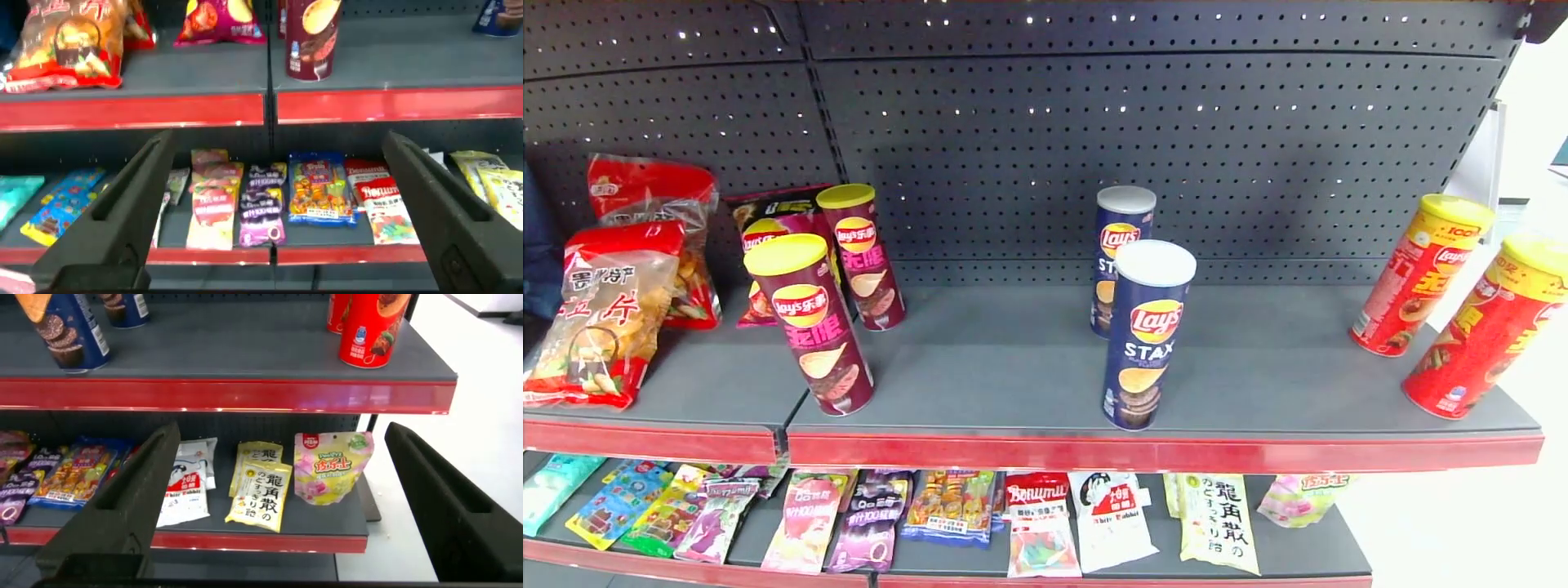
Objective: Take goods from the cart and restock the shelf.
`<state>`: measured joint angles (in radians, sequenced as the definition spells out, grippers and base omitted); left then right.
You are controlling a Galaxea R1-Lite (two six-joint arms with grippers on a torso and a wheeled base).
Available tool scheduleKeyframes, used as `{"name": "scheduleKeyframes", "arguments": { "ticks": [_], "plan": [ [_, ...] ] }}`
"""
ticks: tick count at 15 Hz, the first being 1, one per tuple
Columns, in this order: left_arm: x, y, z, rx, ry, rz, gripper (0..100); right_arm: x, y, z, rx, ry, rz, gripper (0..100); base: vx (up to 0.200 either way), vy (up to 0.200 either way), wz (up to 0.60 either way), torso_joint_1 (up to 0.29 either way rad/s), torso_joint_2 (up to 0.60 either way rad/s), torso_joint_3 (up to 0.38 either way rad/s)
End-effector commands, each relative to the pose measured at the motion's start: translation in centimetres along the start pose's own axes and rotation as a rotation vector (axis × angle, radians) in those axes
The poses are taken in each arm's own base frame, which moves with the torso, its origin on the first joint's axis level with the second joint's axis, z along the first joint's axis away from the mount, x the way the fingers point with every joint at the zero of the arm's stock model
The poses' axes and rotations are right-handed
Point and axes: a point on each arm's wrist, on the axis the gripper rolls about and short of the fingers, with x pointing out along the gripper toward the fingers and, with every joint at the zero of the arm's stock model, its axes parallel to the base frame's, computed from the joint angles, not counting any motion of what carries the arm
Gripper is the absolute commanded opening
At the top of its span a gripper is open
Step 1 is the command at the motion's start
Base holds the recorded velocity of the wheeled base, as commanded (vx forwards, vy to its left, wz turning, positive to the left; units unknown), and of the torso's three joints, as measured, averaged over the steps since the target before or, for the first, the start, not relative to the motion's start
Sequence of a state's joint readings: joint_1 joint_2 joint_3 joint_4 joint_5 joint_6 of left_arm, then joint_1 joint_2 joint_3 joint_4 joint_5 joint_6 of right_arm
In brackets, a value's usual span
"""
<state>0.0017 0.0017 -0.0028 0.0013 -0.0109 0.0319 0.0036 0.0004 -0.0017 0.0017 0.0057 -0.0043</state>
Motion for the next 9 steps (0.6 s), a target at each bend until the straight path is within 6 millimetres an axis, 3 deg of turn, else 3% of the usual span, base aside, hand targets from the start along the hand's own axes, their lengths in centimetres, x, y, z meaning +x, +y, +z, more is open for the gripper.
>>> {"name": "scheduleKeyframes", "arguments": {
  "ticks": [1,5,7,8,9],
  "plan": [
    [0.0,0.0,0.0,-0.006,0.007,0.0,100,0.0,0.0,0.0,-0.002,0.0,0.0,100,0.0,0.0,0.0,0.0,0.0,0.0],
    [0.0,0.0,0.0,-0.017,0.006,-0.002,100,-0.1,0.2,0.6,0.003,-0.03,0.076,100,0.0,0.0,0.0,0.0,0.0,0.0],
    [0.0,0.0,0.0,-0.017,0.006,-0.002,100,1.3,0.1,10.7,0.088,-0.046,0.094,100,0.0,0.0,0.0,0.0,0.0,0.0],
    [0.0,0.0,0.0,-0.017,0.006,-0.002,100,2.6,0.1,13.3,0.077,-0.03,0.107,100,0.0,0.0,0.0,0.0,0.0,0.0],
    [0.0,0.0,0.0,-0.017,0.004,-0.002,100,3.2,0.1,13.8,0.056,-0.013,0.114,100,0.0,0.0,0.0,0.0,0.0,0.0]
  ]
}}
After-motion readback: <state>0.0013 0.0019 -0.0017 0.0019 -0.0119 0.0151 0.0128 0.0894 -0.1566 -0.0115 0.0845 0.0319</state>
